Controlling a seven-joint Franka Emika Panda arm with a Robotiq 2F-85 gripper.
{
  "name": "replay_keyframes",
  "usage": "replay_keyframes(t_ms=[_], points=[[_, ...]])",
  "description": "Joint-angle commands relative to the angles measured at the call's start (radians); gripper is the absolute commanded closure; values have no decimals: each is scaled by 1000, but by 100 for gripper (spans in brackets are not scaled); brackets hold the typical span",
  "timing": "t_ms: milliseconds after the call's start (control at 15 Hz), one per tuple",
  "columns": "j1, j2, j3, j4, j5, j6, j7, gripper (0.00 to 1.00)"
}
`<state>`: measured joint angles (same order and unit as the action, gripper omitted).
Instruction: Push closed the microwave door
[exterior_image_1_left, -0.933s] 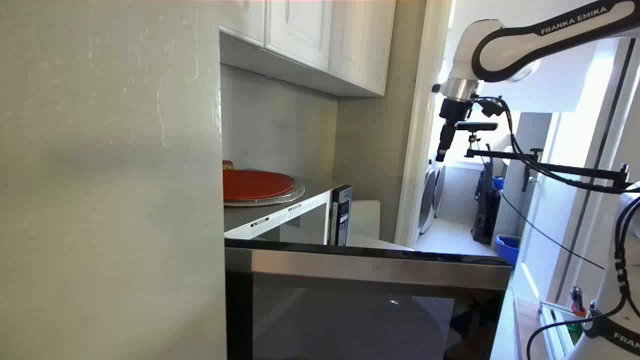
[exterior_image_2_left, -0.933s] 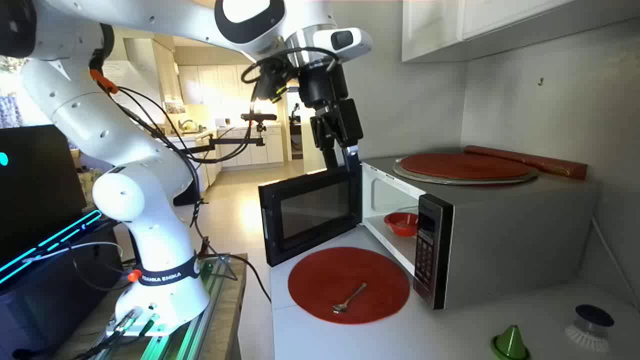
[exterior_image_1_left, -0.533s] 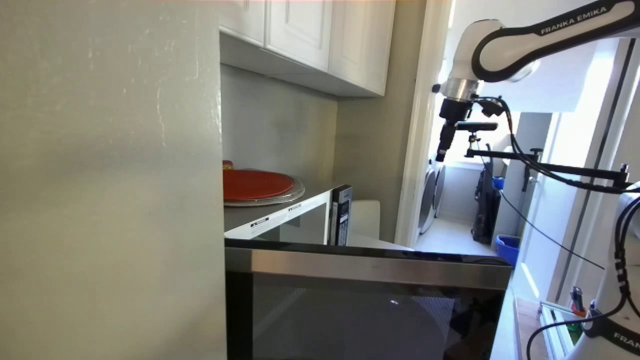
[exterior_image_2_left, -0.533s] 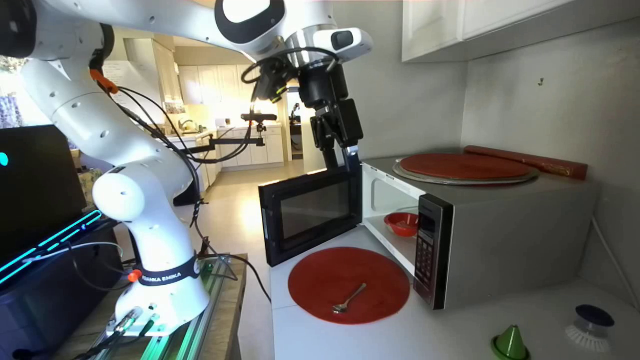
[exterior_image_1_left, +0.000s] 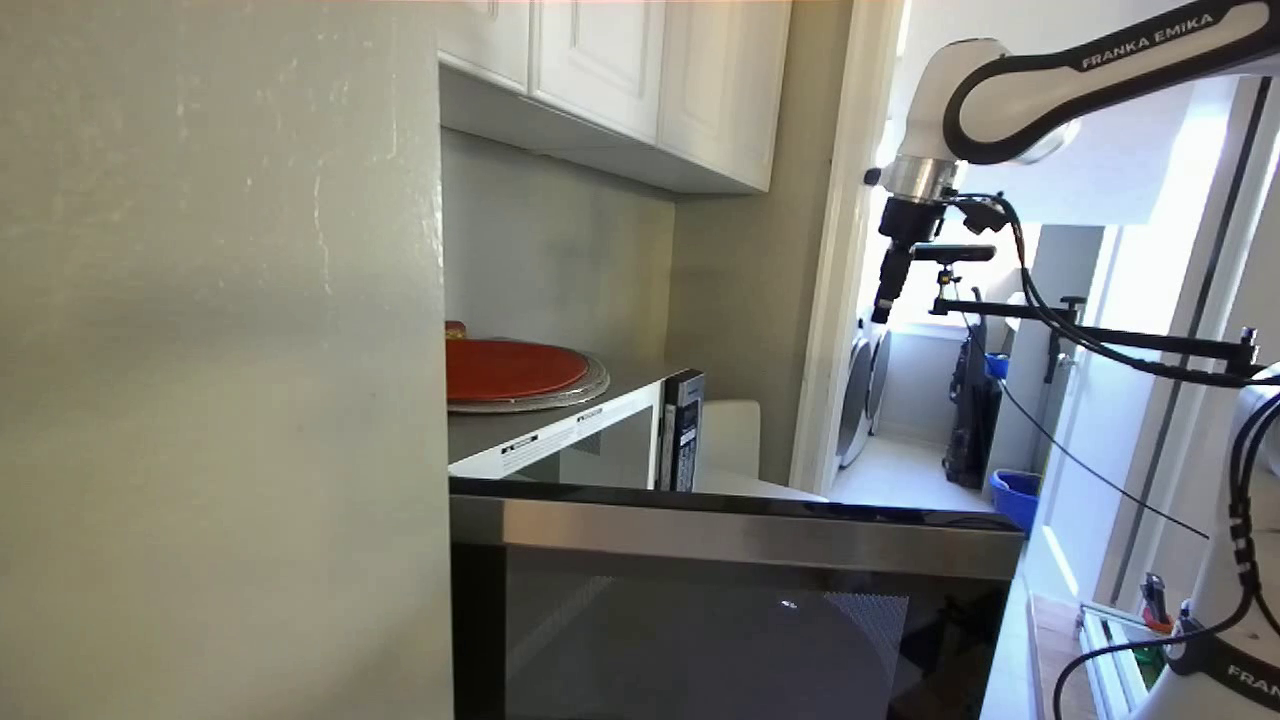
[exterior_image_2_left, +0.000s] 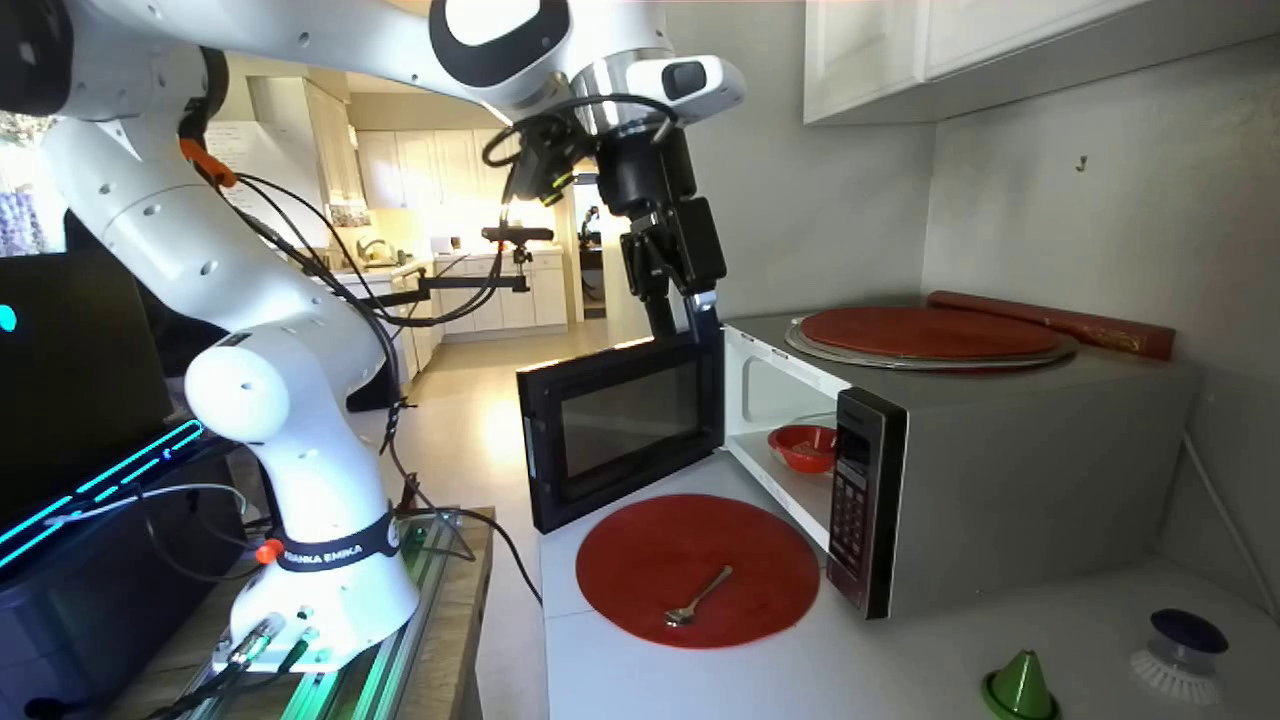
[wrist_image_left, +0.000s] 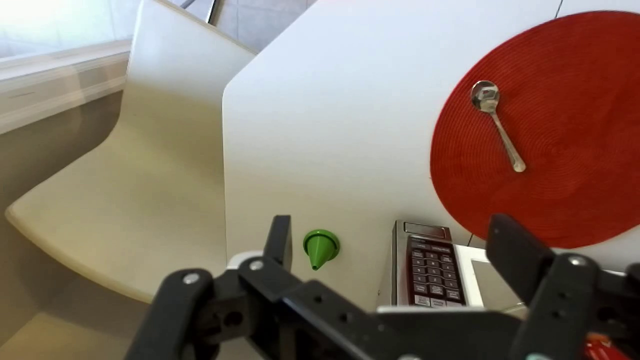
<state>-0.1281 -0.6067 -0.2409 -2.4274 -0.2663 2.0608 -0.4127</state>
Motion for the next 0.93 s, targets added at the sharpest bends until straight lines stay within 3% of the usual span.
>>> replay_keyframes(t_ms=[0, 333, 667, 867], points=[[12, -3, 6, 2, 11, 10, -1, 0], [120, -28, 96, 35, 168, -140, 59, 0], [164, -14, 276, 114, 136, -414, 242, 0], [200, 31, 387, 169, 154, -467, 399, 0]])
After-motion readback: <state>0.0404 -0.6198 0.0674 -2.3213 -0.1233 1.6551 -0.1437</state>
